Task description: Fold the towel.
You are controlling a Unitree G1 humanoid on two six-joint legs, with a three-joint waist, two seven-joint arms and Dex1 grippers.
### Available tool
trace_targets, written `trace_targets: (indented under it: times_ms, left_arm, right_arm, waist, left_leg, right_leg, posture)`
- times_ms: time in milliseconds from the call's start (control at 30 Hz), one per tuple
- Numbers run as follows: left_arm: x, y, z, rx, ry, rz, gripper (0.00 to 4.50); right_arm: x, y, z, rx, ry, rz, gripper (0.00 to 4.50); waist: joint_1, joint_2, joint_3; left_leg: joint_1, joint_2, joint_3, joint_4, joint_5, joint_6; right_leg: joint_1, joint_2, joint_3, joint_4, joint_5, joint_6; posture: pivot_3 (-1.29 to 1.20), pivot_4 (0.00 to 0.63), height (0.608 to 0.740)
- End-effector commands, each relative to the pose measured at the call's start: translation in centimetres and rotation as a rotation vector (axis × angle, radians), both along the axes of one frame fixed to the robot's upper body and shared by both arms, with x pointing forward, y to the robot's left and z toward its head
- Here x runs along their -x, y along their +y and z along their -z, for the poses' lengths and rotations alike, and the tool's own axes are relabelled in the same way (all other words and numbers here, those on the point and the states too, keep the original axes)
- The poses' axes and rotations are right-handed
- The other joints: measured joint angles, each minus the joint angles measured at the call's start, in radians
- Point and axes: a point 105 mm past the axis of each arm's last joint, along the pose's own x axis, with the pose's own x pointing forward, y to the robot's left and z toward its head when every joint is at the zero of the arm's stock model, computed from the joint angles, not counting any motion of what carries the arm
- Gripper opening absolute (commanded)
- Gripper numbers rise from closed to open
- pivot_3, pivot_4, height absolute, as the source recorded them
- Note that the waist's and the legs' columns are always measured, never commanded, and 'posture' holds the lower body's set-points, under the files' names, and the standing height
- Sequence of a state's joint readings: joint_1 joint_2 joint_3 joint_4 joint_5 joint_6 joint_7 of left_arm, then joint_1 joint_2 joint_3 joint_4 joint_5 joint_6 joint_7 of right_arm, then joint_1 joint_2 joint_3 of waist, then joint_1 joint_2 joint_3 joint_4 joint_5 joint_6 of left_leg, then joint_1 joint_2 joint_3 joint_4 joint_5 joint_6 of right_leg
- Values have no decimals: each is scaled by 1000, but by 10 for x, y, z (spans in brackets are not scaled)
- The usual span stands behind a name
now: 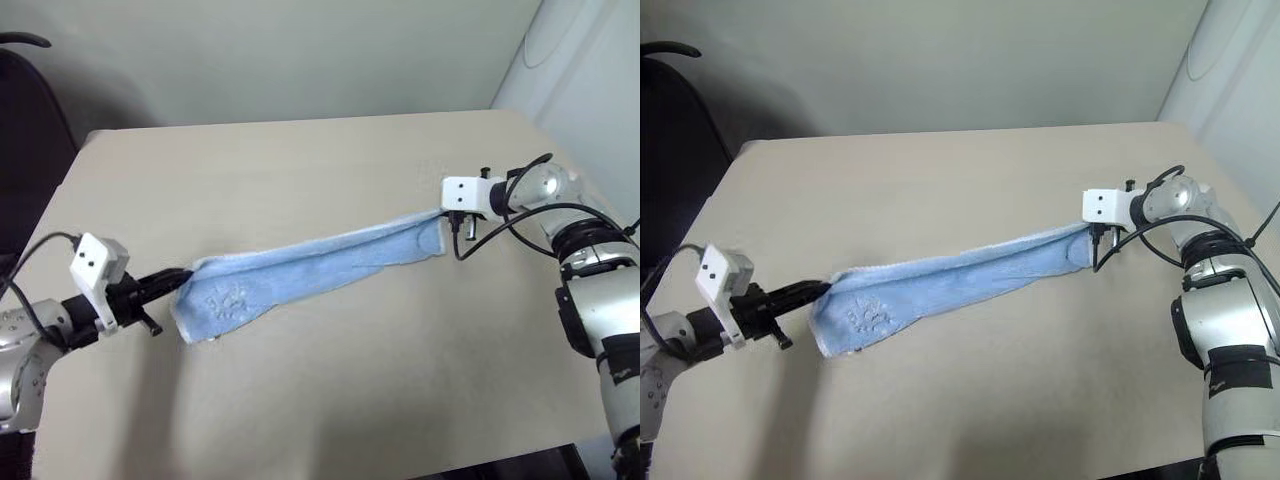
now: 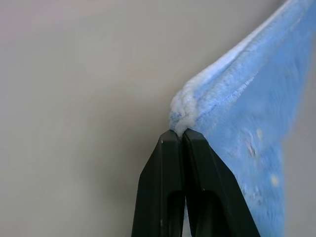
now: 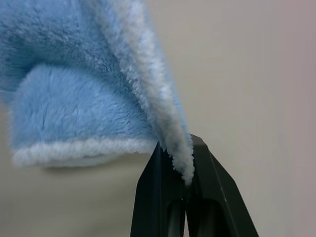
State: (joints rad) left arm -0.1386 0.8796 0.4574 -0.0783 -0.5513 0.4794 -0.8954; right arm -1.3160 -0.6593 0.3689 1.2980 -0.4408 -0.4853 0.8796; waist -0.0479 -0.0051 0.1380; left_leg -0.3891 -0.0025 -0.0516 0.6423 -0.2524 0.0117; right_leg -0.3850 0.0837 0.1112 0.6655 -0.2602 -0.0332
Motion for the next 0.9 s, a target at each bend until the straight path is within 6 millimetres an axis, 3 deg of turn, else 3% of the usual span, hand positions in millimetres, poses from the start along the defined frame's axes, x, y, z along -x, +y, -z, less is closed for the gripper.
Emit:
trace_targets:
  times_ms: [33, 167, 233, 333, 500, 733, 900]
  left_arm:
    - [-9, 13, -60, -31, -226, -76, 0]
    - [-16, 19, -119, -34, -411, -117, 0]
    - [-9, 17, -144, -7, -478, -87, 0]
    - [5, 14, -151, -27, -483, -22, 0]
    - [42, 5, -113, -77, -291, 133, 0]
    - [81, 9, -40, -120, 31, 165, 0]
    - [97, 9, -8, -115, 145, 151, 0]
  right_arm:
    - [-8, -23, -62, -32, -235, 111, 33]
    - [-6, -30, -94, -48, -334, 131, 33]
    - [-2, -33, -107, -67, -362, 126, 33]
    - [5, -36, -116, -104, -353, 98, 33]
    - [26, -47, -96, -138, -166, 7, 33]
    - [56, -59, -30, -85, 185, -95, 33]
    - [75, -64, 4, -60, 367, -135, 33]
  waist:
    - [0, 0, 0]
    - [-2, 0, 0]
    - [-5, 0, 0]
    - [-14, 0, 0]
    - [-35, -1, -1]
    - [-41, -2, -1]
    - [-39, -2, -1]
  left_leg:
    - [0, 0, 0, 0, 0, 0]
    - [-1, 0, 0, -3, 0, 0]
    - [-2, 0, 0, -4, 2, -3]
    - [-6, 0, 1, -7, 3, -5]
    - [-13, 0, 1, -12, 6, -9]
    - [-14, 0, 1, -11, 6, -10]
    - [-10, 1, 1, -8, 7, -8]
  right_leg:
    - [-1, 0, 0, 0, 0, 0]
    - [-3, 0, 0, 0, 0, 0]
    - [-4, 0, 0, -2, 0, 0]
    - [-8, 0, 1, -2, 0, 0]
    - [-16, 0, 0, -2, 0, -1]
    - [-16, 0, 1, -2, -1, -1]
    - [-14, 0, 1, 0, 0, -2]
  posture:
    - [0, 150, 740]
    - [0, 150, 740]
    - [0, 150, 740]
    - [0, 150, 740]
    - [0, 150, 740]
    - [0, 150, 740]
    - [0, 150, 740]
